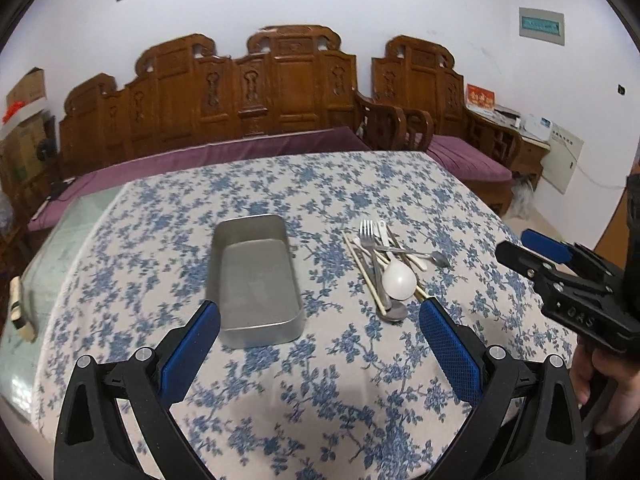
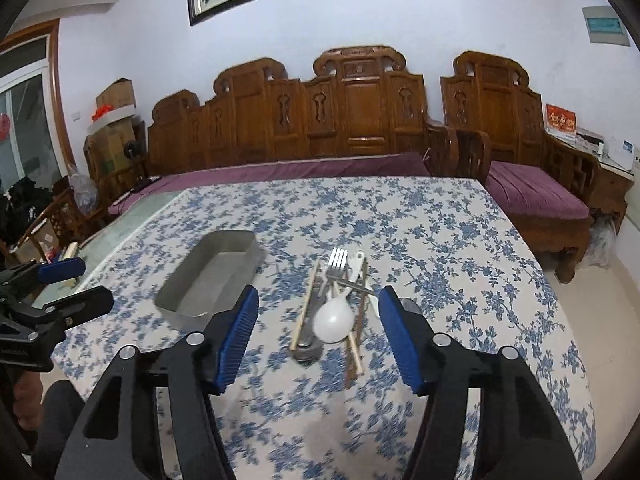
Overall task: Organize utensils
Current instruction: 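Grasp a wooden chopstick with the left gripper while the right gripper grasps a steel spoon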
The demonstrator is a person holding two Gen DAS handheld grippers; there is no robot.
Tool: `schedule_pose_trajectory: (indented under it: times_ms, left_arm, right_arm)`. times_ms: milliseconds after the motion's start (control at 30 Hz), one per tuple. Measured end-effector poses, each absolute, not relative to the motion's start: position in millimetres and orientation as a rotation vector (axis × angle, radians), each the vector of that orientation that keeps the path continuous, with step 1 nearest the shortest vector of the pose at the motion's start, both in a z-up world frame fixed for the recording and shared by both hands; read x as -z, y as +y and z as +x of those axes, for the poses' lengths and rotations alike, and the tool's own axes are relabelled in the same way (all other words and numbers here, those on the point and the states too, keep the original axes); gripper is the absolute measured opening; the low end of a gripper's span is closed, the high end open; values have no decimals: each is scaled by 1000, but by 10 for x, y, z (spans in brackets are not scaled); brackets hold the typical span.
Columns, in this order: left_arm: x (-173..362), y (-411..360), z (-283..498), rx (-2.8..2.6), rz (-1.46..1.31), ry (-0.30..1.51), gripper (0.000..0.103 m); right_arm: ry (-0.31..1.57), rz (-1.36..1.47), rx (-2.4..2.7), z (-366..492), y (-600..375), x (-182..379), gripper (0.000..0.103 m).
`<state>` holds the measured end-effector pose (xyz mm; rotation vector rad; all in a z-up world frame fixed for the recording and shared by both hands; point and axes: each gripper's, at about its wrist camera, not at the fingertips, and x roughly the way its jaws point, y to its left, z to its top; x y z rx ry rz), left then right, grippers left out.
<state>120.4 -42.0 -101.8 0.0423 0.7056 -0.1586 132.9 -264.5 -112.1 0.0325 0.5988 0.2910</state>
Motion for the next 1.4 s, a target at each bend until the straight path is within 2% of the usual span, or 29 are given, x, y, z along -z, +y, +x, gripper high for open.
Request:
schedule_pose_trajectory:
  times_ms: [167, 333, 567, 867, 1167, 1233, 1267, 1400]
  left_arm:
    - [1173, -549, 1476, 203, 47, 735, 96]
    - [1344, -667, 1680, 222, 65, 768, 95]
    - [1578, -762, 1872, 238, 78, 818, 87]
    - [1825, -894, 2044, 242, 100, 869, 85]
    - [1967, -1052, 2102, 252, 128, 900, 84]
    - [2000, -1073, 2123, 248, 133, 908, 81]
    - [2015, -1080, 2134, 246, 135, 913, 80]
    - [2063, -1102, 2186, 238, 139, 925, 79]
  right_arm:
    - [639, 24, -306, 1708, -2765, 1267, 54]
    - [692, -2, -307, 2126, -2882, 1494, 54]
    - [790, -66, -302, 2612, -2982, 2004, 54]
    - [920, -154, -296, 2966, -3033, 2512, 51]
    - [945, -252, -268, 3099, -3011, 2650, 36]
    - [944, -274, -260, 3101, -2991, 2641, 28]
    - [943, -280, -257, 3102, -2991, 2634, 18]
    - [938, -252, -266, 3110, -3042, 2569, 4]
